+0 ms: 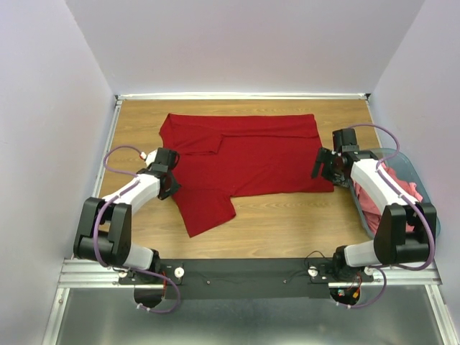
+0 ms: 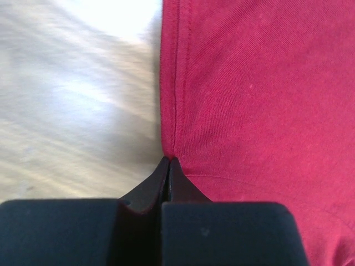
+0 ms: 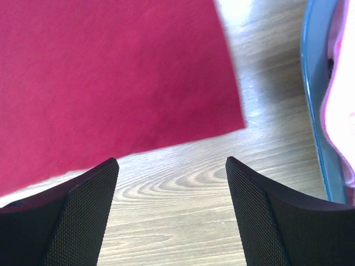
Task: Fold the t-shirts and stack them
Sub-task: Fold the tshirt
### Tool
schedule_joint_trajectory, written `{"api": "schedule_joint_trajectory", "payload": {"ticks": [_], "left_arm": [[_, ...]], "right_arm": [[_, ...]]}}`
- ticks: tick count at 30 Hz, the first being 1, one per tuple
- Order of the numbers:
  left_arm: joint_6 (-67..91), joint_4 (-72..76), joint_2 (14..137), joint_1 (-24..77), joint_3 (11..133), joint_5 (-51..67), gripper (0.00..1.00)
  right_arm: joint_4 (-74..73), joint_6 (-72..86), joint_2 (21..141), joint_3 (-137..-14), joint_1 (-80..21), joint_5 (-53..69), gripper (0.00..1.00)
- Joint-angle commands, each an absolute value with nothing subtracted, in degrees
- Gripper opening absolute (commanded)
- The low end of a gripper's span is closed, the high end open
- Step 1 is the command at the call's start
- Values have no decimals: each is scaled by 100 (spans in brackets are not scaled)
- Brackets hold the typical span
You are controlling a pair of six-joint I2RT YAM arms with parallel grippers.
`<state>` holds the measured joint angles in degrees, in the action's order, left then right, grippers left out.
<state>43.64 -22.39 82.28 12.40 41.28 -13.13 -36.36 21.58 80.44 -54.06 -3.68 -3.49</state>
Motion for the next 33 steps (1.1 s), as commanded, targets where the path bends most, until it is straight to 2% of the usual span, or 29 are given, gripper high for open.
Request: {"api": "schedule_joint_trajectory", "payload": {"ticks": [1,4,11,13,21,33], "left_arm": [[4202,-2566,7911,906,3938,-1617,0],[4096,-2540,7752,695,3815,-1539,0],[4061,-2505,7585,545,3814,-1354,0],[4043,-2487,7602,527,3788,-1345,0],[4061,-2408,7611,536,3762,-1283,0],[4104,-2364,7611,527,3727,-1213,0]], "right_arm": [[-3718,2364,8086,-5282,-396,-685,82],[-3700,2434,8200,-5212,-413,-905,76],[-3621,2672,8393,-4949,-492,-1055,68],[-3560,2742,8411,-4887,-501,-933,62],[-3445,2944,8420,-4597,-492,-940,57],[-2980,3041,8692,-4324,-483,-1055,43]]}}
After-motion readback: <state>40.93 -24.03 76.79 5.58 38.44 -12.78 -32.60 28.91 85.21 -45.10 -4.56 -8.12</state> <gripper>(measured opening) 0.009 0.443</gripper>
